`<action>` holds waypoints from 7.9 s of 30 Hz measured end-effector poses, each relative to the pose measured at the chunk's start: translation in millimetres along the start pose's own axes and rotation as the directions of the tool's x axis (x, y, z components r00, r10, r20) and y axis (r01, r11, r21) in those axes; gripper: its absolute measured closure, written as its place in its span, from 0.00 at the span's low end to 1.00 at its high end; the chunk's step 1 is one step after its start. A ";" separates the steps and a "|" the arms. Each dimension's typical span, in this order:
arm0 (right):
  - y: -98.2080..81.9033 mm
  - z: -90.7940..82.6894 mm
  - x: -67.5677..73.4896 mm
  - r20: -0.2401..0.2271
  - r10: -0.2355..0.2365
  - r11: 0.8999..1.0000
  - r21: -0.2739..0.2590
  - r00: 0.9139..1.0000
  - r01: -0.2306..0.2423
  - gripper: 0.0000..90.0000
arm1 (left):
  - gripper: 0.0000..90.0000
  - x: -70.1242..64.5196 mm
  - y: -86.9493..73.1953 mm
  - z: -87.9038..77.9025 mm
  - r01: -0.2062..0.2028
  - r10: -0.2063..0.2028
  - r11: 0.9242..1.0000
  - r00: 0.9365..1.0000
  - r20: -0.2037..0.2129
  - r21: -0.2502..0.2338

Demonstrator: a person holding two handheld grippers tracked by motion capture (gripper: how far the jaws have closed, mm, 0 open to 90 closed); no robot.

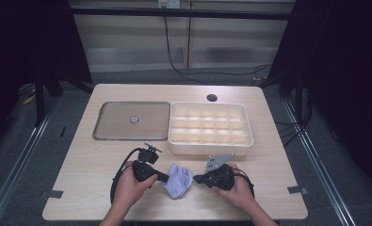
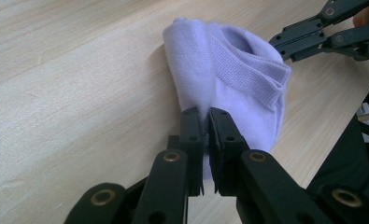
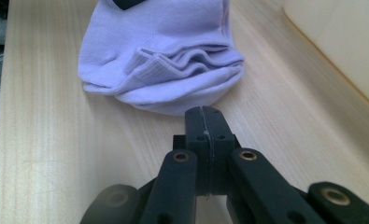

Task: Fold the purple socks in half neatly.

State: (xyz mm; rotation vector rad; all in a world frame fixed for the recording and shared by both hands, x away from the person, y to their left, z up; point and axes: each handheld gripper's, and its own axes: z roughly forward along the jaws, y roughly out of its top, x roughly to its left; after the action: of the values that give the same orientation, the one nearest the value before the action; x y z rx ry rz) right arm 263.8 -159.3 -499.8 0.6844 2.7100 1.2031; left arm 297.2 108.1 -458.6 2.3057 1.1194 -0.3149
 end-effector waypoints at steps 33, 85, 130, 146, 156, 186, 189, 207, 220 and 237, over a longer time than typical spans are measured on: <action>4.6 9.8 11.5 -0.036 -0.037 0.999 0.010 0.999 0.038 1.00 | 0.95 -12.1 6.1 -1.9 -0.012 0.012 1.000 0.999 0.039 -0.009; 10.1 18.7 20.7 -0.057 -0.053 0.999 -0.004 0.997 0.053 1.00 | 0.95 -33.1 15.6 2.2 -0.079 0.078 0.997 0.994 0.078 0.001; 5.3 8.9 12.2 -0.044 -0.030 0.999 0.024 0.999 0.031 1.00 | 0.95 -39.4 14.8 30.9 -0.095 0.095 0.995 0.994 0.051 -0.003; 1.0 -1.8 1.7 0.003 0.003 1.000 0.010 1.000 -0.003 1.00 | 0.94 -42.0 13.2 37.0 -0.106 0.107 0.994 0.994 0.037 -0.024; 4.0 -9.3 -2.2 0.025 0.016 1.000 -0.020 1.000 -0.015 1.00 | 0.94 -44.2 12.1 39.5 -0.124 0.125 0.992 0.992 0.023 -0.027; 44.3 18.0 -2.3 0.000 -0.003 0.999 -0.033 1.000 0.003 1.00 | 0.93 -47.3 11.6 41.0 -0.164 0.164 0.986 0.986 0.008 -0.029; 40.4 22.9 -4.8 -0.006 0.018 1.000 -0.024 1.000 -0.018 1.00 | 0.93 -47.4 11.0 41.1 -0.160 0.161 0.986 0.987 0.007 -0.034; 35.1 23.1 -9.5 -0.016 0.032 0.999 -0.029 0.999 -0.032 1.00 | 0.84 -46.4 18.9 13.0 -0.162 0.164 0.983 0.986 0.011 -0.081; 34.9 22.6 -9.0 -0.010 0.023 0.999 -0.026 1.000 -0.024 1.00 | 0.91 -44.9 4.4 36.5 -0.177 0.177 0.984 0.984 0.014 -0.004; 33.5 21.4 -14.4 -0.020 0.038 0.999 -0.035 0.999 -0.038 0.99 | 0.87 -54.7 6.7 44.7 -0.166 0.170 0.983 0.984 0.055 -0.073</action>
State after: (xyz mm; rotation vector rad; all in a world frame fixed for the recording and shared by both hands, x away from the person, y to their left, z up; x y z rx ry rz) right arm 294.4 -131.4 -491.5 0.7267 2.6958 1.2692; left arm 269.5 43.6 -469.1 2.2968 0.8853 -0.2757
